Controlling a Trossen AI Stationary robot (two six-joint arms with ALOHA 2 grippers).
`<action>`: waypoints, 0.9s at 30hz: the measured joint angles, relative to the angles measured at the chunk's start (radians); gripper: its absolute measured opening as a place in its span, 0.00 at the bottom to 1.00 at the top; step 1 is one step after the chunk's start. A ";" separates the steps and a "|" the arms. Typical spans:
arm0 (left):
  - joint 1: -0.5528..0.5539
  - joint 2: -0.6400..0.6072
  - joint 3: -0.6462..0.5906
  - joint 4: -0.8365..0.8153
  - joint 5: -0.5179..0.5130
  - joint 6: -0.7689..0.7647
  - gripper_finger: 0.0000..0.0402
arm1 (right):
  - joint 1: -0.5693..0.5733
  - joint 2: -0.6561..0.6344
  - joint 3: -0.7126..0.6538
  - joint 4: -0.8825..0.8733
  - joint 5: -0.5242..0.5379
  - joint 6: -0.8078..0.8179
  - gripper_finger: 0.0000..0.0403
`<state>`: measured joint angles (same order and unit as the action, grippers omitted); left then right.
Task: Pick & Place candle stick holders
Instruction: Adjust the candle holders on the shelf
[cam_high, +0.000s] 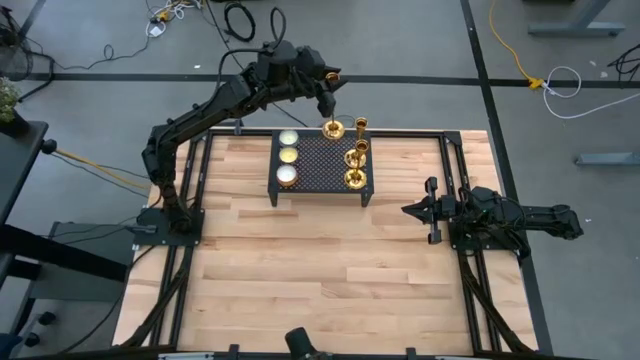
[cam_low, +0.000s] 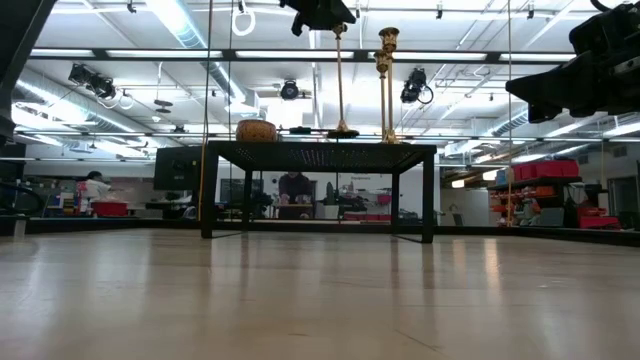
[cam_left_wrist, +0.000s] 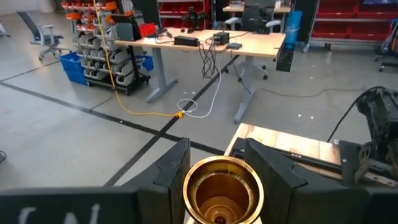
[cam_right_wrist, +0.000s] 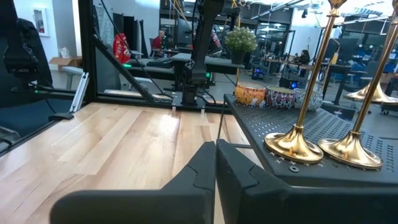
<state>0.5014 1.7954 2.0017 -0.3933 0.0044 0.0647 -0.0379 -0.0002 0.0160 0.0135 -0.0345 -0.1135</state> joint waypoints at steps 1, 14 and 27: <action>0.000 0.007 0.008 -0.002 0.001 0.000 0.35 | 0.000 0.000 0.000 0.000 0.000 0.000 0.03; 0.005 0.150 0.168 -0.024 0.111 0.032 0.35 | 0.000 0.000 0.000 0.000 0.000 0.000 0.03; 0.035 0.204 0.173 -0.009 0.238 0.060 0.35 | 0.000 0.000 0.000 0.000 0.000 0.000 0.03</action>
<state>0.5365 1.9991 2.1746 -0.4024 0.2421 0.1243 -0.0376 -0.0002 0.0161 0.0135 -0.0345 -0.1135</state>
